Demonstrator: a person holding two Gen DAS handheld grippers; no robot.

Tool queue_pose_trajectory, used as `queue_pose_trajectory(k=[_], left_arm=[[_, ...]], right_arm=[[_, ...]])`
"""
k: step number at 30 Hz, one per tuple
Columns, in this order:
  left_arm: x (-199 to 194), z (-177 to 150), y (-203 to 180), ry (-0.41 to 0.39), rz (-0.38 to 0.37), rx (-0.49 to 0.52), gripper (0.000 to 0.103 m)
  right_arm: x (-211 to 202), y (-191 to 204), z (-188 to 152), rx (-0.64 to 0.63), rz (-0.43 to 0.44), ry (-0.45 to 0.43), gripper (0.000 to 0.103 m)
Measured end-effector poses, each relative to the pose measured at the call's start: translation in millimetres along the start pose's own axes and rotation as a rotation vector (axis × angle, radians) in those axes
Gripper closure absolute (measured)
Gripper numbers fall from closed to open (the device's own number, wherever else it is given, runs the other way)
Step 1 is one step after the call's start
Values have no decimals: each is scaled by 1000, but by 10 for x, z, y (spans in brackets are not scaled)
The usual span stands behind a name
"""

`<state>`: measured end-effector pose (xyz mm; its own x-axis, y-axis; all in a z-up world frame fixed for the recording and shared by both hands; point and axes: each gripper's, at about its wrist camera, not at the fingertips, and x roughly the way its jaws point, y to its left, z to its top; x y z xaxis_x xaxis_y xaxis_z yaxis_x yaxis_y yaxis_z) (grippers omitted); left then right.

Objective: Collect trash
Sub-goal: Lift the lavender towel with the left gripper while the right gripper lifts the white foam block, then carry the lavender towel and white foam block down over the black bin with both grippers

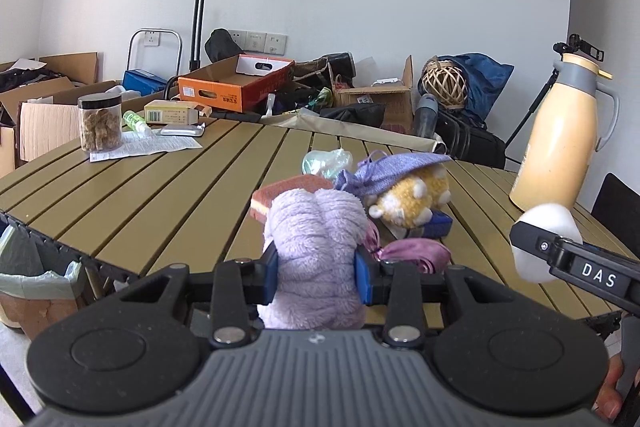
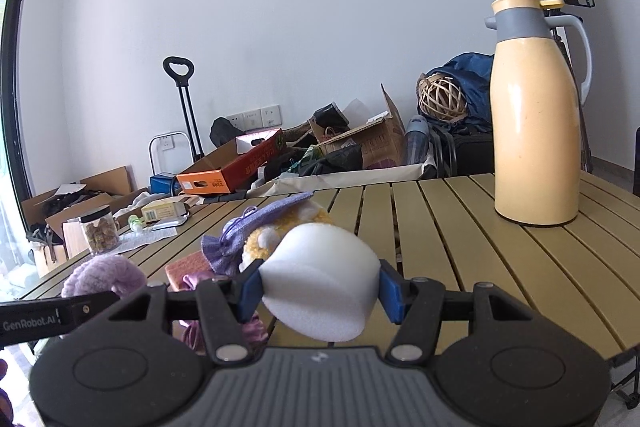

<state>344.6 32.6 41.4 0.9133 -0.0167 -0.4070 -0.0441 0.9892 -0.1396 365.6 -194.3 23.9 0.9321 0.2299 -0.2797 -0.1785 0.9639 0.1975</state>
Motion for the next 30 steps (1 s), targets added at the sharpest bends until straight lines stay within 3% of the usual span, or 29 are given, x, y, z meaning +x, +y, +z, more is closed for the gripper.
queue_pose_trajectory(k=[11,30], left_arm=[[-334,-346,-91,56,-3,45,66],[-510,-1048,-124,226,3,127,66]], right_arm=[[-430,-19,-340,-12,13,66,45],[-706,55,-1076,-41,23,290,45]])
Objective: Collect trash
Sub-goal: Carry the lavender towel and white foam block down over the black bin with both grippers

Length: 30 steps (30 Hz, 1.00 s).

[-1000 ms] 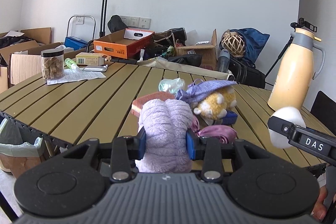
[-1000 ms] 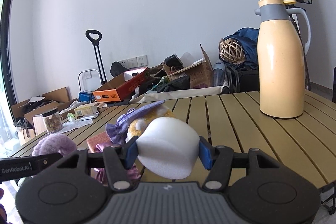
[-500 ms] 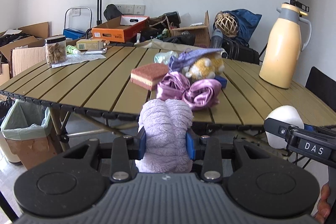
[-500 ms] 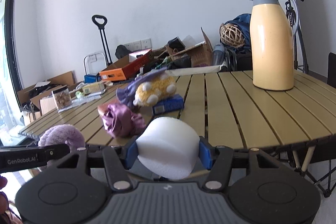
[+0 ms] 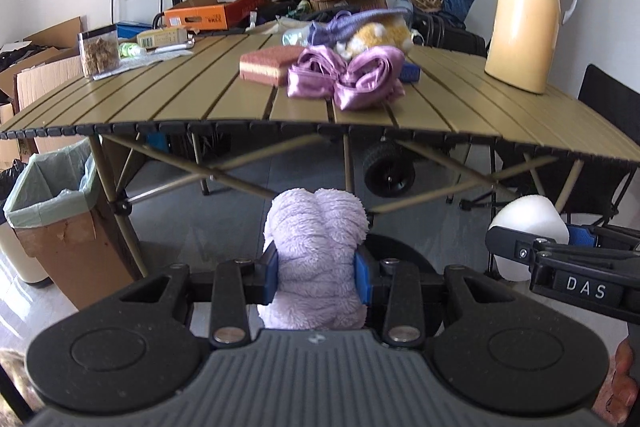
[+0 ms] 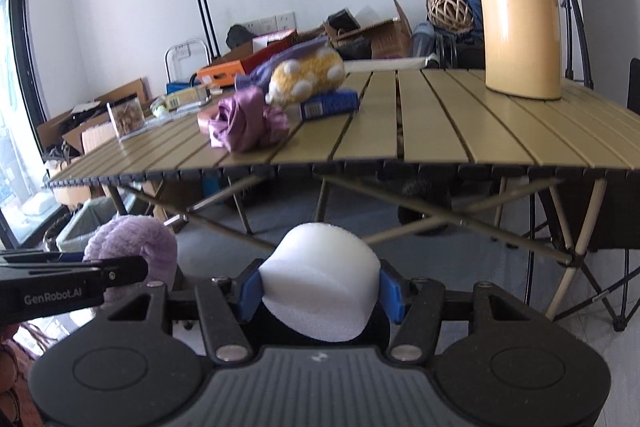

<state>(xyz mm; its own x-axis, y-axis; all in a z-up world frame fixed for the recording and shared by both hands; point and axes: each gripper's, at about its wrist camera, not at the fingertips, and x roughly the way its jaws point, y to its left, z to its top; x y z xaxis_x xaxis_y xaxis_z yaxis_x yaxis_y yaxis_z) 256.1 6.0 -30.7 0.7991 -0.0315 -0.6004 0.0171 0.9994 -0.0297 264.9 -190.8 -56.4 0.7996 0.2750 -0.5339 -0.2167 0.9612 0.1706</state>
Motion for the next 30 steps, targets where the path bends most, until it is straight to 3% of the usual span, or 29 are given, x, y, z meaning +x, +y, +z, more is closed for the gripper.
queue_pose_trajectory(k=[22,30], left_arm=[[686,-550,132,301,45,13,66],[941,-656,218,381,59,-8,67]], right_arm=[[583,-185,-549,13,-64,359,45],[787,-278,-682,25,-98,447,45]])
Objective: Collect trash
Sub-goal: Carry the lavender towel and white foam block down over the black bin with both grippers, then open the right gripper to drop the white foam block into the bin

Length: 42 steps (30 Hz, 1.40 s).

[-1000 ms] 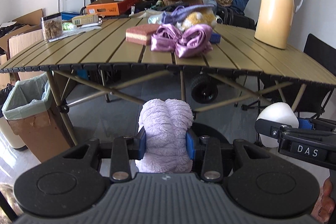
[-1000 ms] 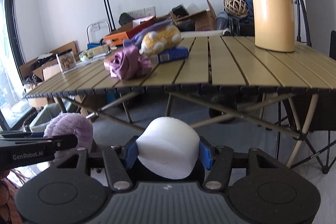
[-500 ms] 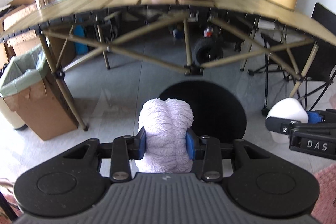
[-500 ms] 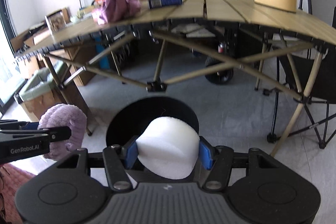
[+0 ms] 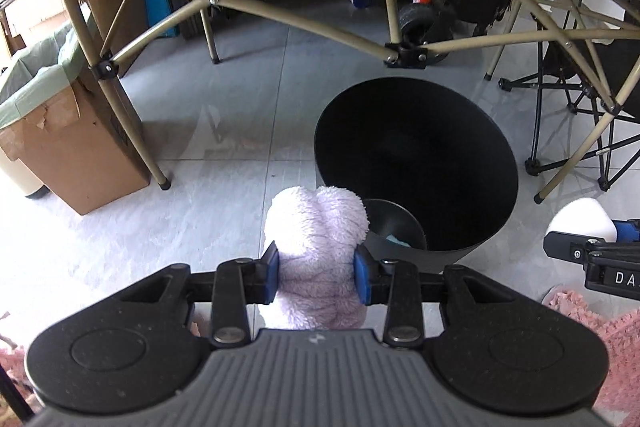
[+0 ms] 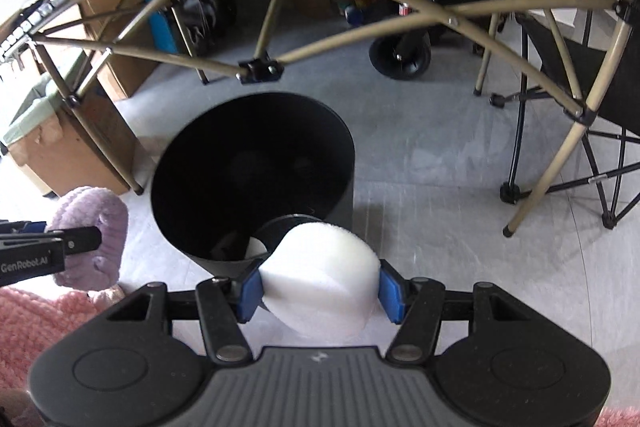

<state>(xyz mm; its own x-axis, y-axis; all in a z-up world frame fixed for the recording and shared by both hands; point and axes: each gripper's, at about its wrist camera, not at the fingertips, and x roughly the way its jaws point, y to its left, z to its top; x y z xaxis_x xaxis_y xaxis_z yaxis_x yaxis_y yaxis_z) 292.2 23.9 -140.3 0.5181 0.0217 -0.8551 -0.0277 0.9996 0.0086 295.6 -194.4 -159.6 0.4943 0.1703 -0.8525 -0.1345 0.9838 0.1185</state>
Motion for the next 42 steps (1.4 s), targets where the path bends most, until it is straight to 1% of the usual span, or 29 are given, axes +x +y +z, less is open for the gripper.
queue_pose_trajectory(k=[7,17,26,32,42], left_arm=[[116,25,41,39,0,-17,69],[225,67,139,82,6,-52,69],[309,97,298,107,8,-91,69],[378,105,438,130,12,-123,69],[458,103,629,159,14,-164,69]], right_arm=[[93,-4,53,2,-3,25,45],[132,56,235,6,11,16,45],[313,272,495,-16,35,33,45],[506,452,658,-35,43,61,45],[796,698,802,-62,44,109,45]])
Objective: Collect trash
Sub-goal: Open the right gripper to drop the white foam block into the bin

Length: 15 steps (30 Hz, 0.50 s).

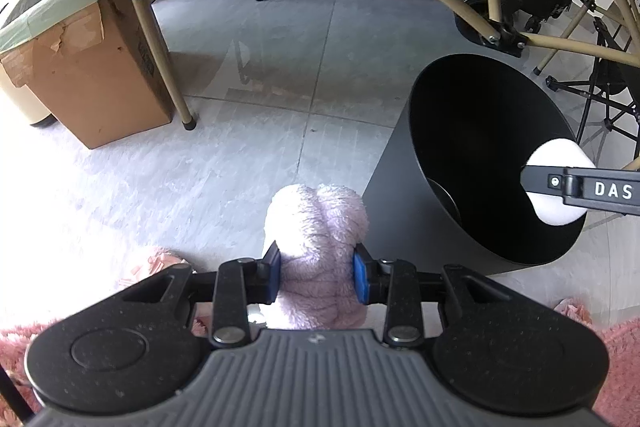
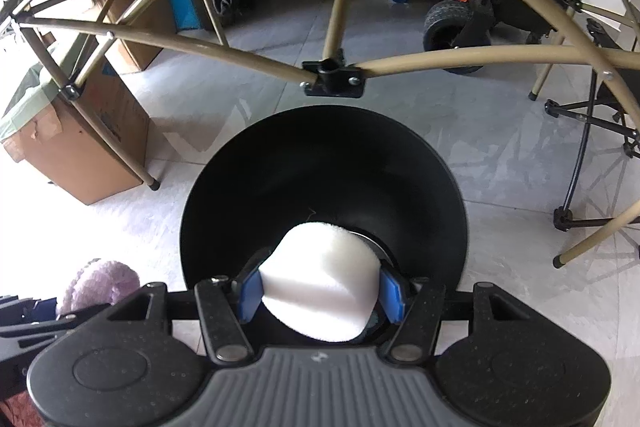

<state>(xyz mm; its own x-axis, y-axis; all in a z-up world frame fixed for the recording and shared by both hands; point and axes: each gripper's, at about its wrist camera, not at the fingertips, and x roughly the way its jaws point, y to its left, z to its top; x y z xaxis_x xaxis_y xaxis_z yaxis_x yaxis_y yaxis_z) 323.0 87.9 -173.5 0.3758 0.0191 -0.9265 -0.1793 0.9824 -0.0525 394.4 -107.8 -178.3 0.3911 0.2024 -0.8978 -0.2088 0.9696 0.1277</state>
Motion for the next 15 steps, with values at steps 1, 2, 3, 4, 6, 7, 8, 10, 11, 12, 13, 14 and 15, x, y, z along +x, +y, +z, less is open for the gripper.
queue_pose_trajectory(k=[1,2,3,4,6,7,8,10,11,12,13,14,15], left_arm=[[1,1,9,1,0,-2,69],[-4,-2,11,1,-1,-4,69],[-3,1,16,2,-1,-6,69],[-1,1,21,2,-1,-7,69],[2,-1,25,4,-1,-8,69],[6,-2,25,5,0,-9,69],[11,2,25,6,1,-11,69],[12,-1,25,8,2,-13,69],[8,-3,24,7,3,-13,69],[6,-4,22,7,3,-12,69],[6,-4,22,6,4,-12,69],[5,-4,20,6,4,-12,69],[6,-4,22,6,3,-11,69]], right_arm=[[23,17,10,-3,-1,5,45],[42,30,17,-6,-1,9,45],[59,38,21,-5,-1,13,44],[73,37,20,-3,-5,16,44],[99,26,25,5,-13,24,20],[111,19,29,11,-19,27,13],[122,19,39,14,-26,29,5],[132,14,39,17,-40,35,3],[135,6,36,20,-41,38,1],[138,3,33,21,-40,40,0],[142,3,31,21,-40,41,0],[141,2,28,19,-41,42,0],[138,4,23,18,-41,41,0]])
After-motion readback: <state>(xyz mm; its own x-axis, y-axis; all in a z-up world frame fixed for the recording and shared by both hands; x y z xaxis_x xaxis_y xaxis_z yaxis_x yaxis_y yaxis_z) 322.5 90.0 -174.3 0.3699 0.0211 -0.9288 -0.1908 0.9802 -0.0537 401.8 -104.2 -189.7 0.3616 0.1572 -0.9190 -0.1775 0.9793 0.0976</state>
